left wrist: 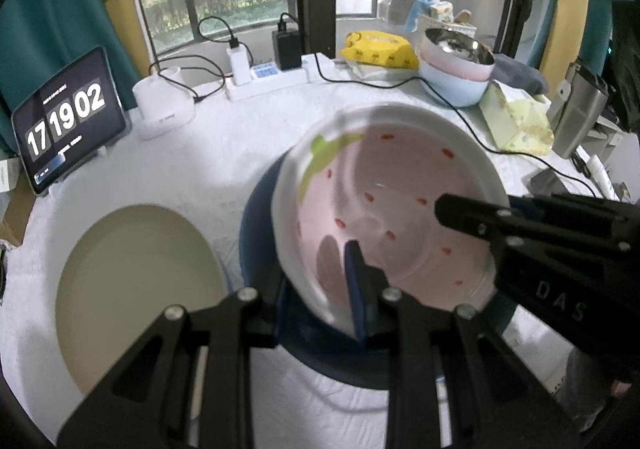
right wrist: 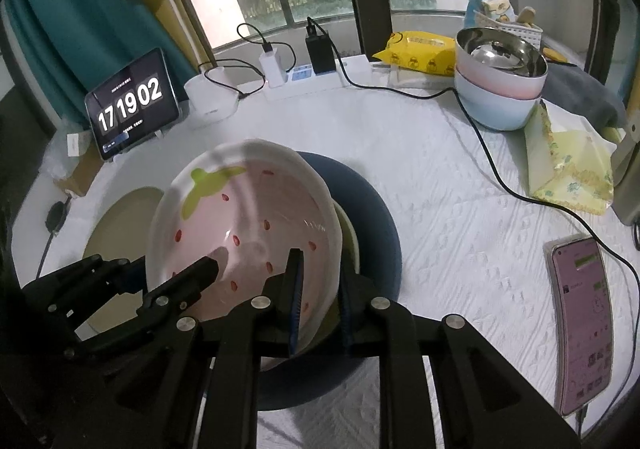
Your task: Organize plates and bowls
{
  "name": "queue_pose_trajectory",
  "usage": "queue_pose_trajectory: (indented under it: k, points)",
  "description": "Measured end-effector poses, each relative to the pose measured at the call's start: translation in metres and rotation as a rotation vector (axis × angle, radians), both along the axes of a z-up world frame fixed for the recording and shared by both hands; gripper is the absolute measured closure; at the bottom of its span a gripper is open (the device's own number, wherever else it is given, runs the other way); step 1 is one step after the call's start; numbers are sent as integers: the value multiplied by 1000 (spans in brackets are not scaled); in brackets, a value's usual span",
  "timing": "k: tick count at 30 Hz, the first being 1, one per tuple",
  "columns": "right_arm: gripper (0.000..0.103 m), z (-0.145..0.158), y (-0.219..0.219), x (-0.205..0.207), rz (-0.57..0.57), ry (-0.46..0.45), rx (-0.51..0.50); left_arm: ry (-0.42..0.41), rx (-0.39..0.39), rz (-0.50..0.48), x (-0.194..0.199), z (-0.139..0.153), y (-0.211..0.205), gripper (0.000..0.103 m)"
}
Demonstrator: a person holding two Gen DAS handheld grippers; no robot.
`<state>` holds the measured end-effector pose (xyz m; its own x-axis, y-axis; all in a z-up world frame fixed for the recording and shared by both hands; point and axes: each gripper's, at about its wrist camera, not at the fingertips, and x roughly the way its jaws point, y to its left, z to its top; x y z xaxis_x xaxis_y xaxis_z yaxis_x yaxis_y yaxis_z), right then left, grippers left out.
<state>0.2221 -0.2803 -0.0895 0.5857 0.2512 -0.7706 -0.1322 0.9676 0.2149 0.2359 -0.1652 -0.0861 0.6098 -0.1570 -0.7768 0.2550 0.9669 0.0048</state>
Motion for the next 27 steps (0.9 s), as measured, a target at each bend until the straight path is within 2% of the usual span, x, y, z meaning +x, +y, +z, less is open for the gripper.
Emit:
queue_pose_trajectory:
  k: [9, 13, 18, 22, 27]
  points:
    - [83, -1, 0, 2, 5, 18, 7, 14, -10, -13, 0, 0, 2, 75]
    - [77, -1, -1, 3, 19, 24, 25, 18, -16, -20, -1, 0, 3, 75]
    - [75, 0, 2, 1, 33, 27, 22, 22, -27, -23, -1, 1, 5, 75]
    - [67, 1, 3, -1, 46, 29, 25, 17, -26, -22, -3, 4, 6, 75]
    - [64, 6, 7, -5, 54, 8, -14, 2, -25, -14, -3, 7, 10, 74]
